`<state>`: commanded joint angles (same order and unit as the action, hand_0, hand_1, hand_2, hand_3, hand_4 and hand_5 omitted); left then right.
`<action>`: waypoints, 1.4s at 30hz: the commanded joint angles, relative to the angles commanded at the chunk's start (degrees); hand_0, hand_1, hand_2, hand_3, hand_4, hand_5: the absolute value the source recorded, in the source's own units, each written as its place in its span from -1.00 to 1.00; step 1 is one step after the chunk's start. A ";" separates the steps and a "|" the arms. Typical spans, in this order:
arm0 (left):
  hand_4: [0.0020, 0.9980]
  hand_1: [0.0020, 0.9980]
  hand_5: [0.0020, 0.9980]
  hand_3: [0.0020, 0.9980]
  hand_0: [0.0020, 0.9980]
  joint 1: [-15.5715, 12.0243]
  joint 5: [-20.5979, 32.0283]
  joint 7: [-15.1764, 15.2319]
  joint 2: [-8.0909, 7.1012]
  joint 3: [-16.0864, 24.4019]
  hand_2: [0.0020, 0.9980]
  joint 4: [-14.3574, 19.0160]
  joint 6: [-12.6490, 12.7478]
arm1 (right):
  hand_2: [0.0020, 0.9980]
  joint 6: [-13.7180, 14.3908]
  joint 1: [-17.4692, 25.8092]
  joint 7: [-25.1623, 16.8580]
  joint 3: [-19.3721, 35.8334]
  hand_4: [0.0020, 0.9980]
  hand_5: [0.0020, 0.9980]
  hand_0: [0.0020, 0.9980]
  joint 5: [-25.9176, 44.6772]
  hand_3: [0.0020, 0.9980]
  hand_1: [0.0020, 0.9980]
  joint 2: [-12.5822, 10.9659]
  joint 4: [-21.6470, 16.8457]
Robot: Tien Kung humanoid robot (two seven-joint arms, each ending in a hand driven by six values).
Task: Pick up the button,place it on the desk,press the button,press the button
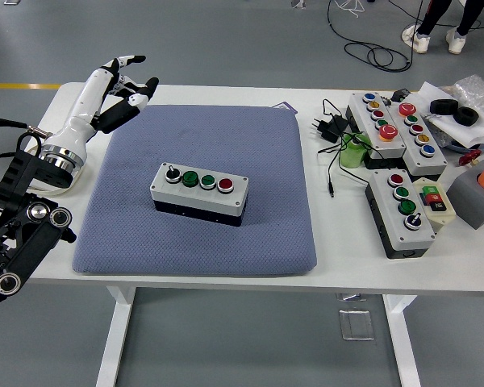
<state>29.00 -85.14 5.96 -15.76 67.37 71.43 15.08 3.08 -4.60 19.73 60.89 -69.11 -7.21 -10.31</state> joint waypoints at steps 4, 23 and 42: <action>-0.06 0.54 1.00 0.69 0.50 -1.38 9.31 4.21 -0.92 2.49 0.62 -1.80 -1.56 | 0.44 -0.04 0.08 0.04 0.05 -0.21 -0.51 0.32 -0.09 0.21 0.30 0.00 0.00; -0.04 0.68 1.00 0.66 0.62 -9.88 33.21 0.62 -3.33 14.50 0.73 -0.71 -9.39 | 0.44 -0.07 0.21 0.02 0.55 -0.21 -0.51 0.33 -0.55 0.21 0.30 0.10 0.00; -0.02 0.73 1.00 0.72 0.68 -15.60 28.82 -1.73 -3.94 14.71 0.79 7.33 -14.63 | 0.44 0.06 0.59 0.02 1.06 -0.21 -0.51 0.33 -0.54 0.21 0.30 0.31 0.00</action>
<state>13.39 -56.32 4.23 -19.70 82.07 78.76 0.46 3.14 -4.01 19.75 61.95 -69.65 -6.90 -10.31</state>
